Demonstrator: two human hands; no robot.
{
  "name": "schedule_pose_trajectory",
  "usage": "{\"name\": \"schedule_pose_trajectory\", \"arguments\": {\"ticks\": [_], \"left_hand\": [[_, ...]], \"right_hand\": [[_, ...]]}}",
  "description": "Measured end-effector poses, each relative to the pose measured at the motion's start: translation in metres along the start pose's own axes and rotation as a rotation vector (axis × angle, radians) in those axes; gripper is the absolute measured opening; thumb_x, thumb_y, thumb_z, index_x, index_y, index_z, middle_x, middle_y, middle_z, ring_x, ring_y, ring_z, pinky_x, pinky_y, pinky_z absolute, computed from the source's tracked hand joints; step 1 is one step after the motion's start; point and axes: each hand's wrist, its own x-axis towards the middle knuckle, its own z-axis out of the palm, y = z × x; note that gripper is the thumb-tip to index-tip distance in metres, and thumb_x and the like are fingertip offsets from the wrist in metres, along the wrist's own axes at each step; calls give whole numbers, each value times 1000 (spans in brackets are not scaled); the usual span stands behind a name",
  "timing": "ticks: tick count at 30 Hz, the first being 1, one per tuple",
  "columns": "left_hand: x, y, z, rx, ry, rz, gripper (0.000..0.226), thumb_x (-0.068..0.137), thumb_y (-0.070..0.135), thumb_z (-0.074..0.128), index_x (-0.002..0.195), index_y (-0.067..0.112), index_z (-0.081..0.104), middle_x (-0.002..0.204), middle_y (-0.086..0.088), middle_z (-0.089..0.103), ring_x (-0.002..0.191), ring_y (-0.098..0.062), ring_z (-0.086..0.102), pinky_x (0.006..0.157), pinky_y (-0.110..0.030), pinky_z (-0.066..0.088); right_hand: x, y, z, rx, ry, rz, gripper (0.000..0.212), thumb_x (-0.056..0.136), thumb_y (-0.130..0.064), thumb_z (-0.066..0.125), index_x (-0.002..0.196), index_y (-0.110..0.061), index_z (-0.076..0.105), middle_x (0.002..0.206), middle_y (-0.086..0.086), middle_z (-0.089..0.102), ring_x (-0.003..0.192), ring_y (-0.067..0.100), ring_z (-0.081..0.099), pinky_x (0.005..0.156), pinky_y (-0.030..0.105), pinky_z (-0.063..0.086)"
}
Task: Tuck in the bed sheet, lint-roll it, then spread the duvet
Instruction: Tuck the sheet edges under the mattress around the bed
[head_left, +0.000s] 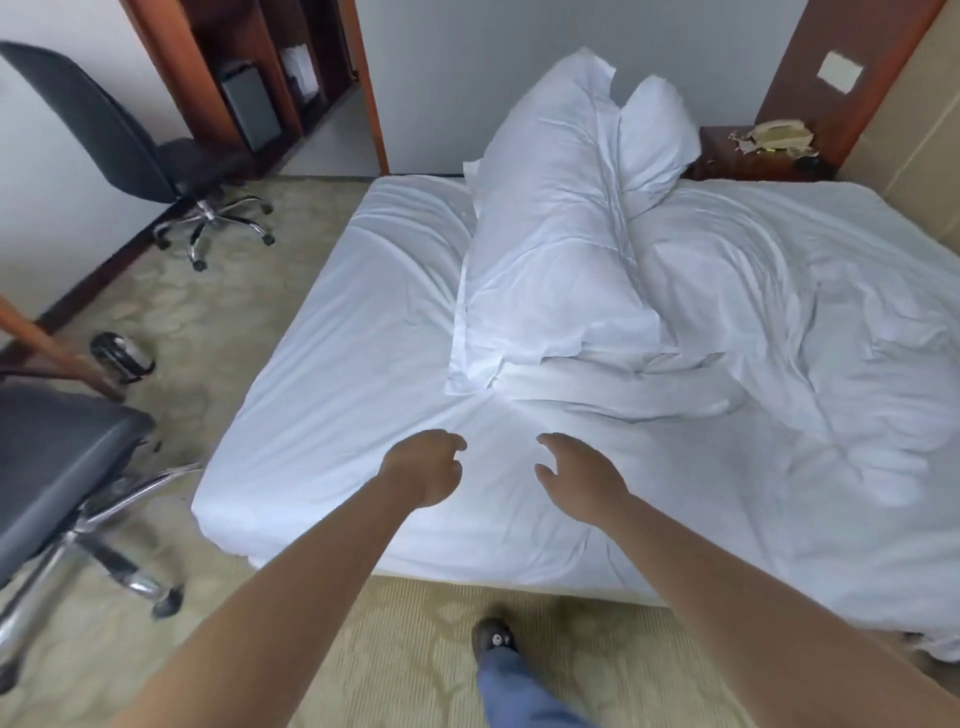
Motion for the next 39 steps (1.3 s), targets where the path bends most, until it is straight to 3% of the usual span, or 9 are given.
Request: {"name": "schedule_pose_trajectory", "arguments": {"ticks": [12,19,24,30,32,35,39], "left_hand": [[99,-191,-77,54,-92,-120,47,100,22,35,147,24,34,152,7,31,139,-15,31,109,-31,32],[139,-339,-107,45,-101,9,47,101,25,36,147,24,33,154,8,29,142,-12,26,114,-28,25],[169,-445,-158,95,-99,141,46,101,24,37,147,22,33,155,5,28,143,-15,25,113,-27,23],[205,-531,-201,64,-153,227,48,100,20,38,148,16,33,153,-4,32,138,-21,33,109,-32,32],[229,-547,-213,66,-159,245,44,100,18,37,143,10,40,145,-8,41,130,-24,42,103,-33,37],[271,-568,-230,90,-166,276,31,97,16,37,118,5,56,123,-11,54,109,-26,54,88,-35,44],[346,-593,-252,171,-175,304,18,97,17,35,96,17,54,105,-1,54,101,-21,54,77,-30,43]], "right_hand": [[196,-148,34,21,-95,-76,47,100,-26,41,146,-16,34,150,-1,37,138,18,33,107,30,30],[270,-268,65,-33,-27,-35,48,100,-27,41,147,-17,33,151,-2,36,139,15,31,108,29,29],[304,-359,96,2,25,105,49,100,-29,41,147,-17,33,152,-2,34,140,16,30,111,31,28],[344,-437,107,0,64,212,50,100,-31,42,148,-19,32,153,-4,34,140,14,31,111,30,28],[368,-451,104,-9,81,244,49,100,-30,41,148,-19,32,152,-4,34,140,14,31,111,30,28],[413,-465,104,8,105,272,49,100,-29,41,147,-18,33,151,-3,36,138,16,33,109,31,29],[487,-477,106,66,123,287,48,101,-29,40,147,-18,32,151,-4,36,139,15,32,109,30,28]]}}
